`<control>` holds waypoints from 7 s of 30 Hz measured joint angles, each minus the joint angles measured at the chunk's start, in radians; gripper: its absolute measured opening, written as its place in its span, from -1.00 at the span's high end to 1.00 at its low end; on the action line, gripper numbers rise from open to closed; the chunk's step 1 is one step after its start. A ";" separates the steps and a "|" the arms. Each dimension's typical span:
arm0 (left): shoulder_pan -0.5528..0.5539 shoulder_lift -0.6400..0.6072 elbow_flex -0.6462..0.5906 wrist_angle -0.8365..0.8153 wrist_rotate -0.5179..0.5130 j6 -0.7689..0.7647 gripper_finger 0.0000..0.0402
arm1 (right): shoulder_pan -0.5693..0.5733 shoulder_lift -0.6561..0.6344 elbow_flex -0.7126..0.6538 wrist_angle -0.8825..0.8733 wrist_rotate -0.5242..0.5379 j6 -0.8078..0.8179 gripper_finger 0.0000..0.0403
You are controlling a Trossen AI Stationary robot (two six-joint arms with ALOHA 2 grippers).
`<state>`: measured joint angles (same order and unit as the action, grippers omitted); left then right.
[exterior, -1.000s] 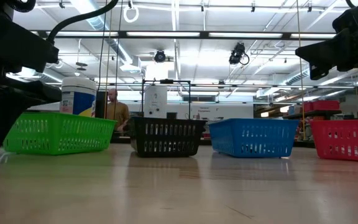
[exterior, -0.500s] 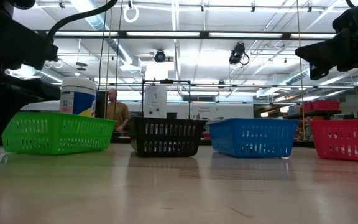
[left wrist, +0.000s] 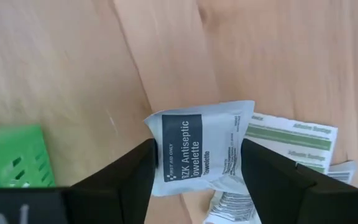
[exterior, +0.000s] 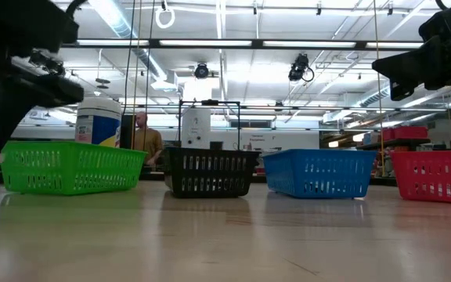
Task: Pick & Place First Aid Supplies
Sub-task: Put the towelette pack into the black basket, then put the bandage into the green basket
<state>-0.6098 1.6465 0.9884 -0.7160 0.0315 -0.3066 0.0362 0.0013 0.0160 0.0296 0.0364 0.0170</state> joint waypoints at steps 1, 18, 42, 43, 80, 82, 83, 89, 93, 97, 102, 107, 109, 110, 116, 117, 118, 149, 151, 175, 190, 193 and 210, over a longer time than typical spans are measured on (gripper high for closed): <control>0.000 -0.005 0.004 -0.004 0.000 0.010 -0.16 | 0.000 0.000 0.000 0.000 0.000 0.000 0.89; 0.217 -0.054 0.133 -0.051 -0.013 0.068 -0.16 | 0.000 0.000 0.000 0.000 0.000 0.000 0.89; 0.534 -0.054 0.159 0.217 -0.025 0.056 -0.16 | 0.000 0.000 0.000 0.000 0.000 0.000 0.89; 0.538 -0.053 0.159 0.229 -0.036 0.056 -0.16 | 0.000 0.000 0.000 0.000 0.000 0.000 0.89; 0.581 0.103 0.149 0.276 -0.117 0.003 -0.16 | 0.000 0.004 0.000 0.001 0.000 0.000 0.89; 0.581 0.103 0.149 0.276 -0.117 0.003 -0.17 | 0.000 0.004 0.000 0.001 0.000 0.000 0.89; 0.581 0.103 0.149 0.275 -0.117 0.003 -0.17 | 0.000 0.004 0.000 0.001 0.000 0.000 0.89; 0.581 0.103 0.149 0.272 -0.101 0.003 -0.17 | 0.000 0.004 0.000 0.001 0.000 0.000 0.89; 0.580 0.103 0.149 0.270 -0.080 -0.004 -0.31 | 0.000 0.004 0.000 0.001 0.000 0.000 0.89; 0.578 0.103 0.149 0.270 -0.080 -0.005 -0.54 | 0.000 0.004 0.000 0.001 0.000 0.000 0.89; 0.573 0.103 0.149 0.269 -0.080 -0.002 -0.76 | 0.000 0.004 0.000 0.001 0.000 0.000 0.89; 0.563 0.077 0.179 0.195 -0.080 0.004 -0.81 | 0.000 0.004 0.000 0.001 0.000 0.000 0.89; 0.558 0.062 0.214 0.119 -0.079 0.005 -0.81 | 0.000 0.004 0.000 0.001 0.000 0.000 0.89; 0.552 0.057 0.232 0.075 -0.079 0.010 -0.81 | 0.000 0.004 0.000 0.000 0.000 0.000 0.89; 0.482 0.022 0.331 -0.160 -0.080 0.103 -0.80 | 0.000 0.003 0.000 0.000 0.000 0.000 0.89; 0.466 0.018 0.343 -0.186 -0.079 0.112 -0.80 | 0.000 0.003 0.000 0.000 0.000 0.000 0.89; 0.450 0.015 0.349 -0.203 -0.079 0.117 -0.79 | 0.000 0.003 0.000 0.000 0.000 0.000 0.89; 0.057 0.002 0.345 -0.455 0.026 -0.835 -0.79 | 0.000 0.003 0.000 0.000 0.000 0.000 0.89; 0.034 0.005 0.345 -0.455 0.025 -0.837 -0.79 | 0.000 0.003 0.000 0.000 0.000 0.000 0.89; -0.145 0.010 0.056 -0.045 -0.065 -1.112 -0.79 | 0.000 0.003 0.000 0.000 0.000 0.000 0.89; -0.145 0.103 0.055 0.036 -0.082 -1.121 -0.79 | 0.000 0.003 0.000 0.000 0.000 0.000 0.89; -0.145 0.104 0.055 0.035 -0.080 -1.096 -0.79 | 0.000 0.003 0.000 0.000 0.000 0.000 0.89; -0.127 0.135 0.056 0.040 -0.072 -1.033 -0.77 | 0.000 0.003 0.000 0.000 0.000 0.000 0.89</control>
<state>-0.7368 1.7817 1.0439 -0.6763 -0.0403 -1.3399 0.0364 0.0048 0.0162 0.0299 0.0364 0.0170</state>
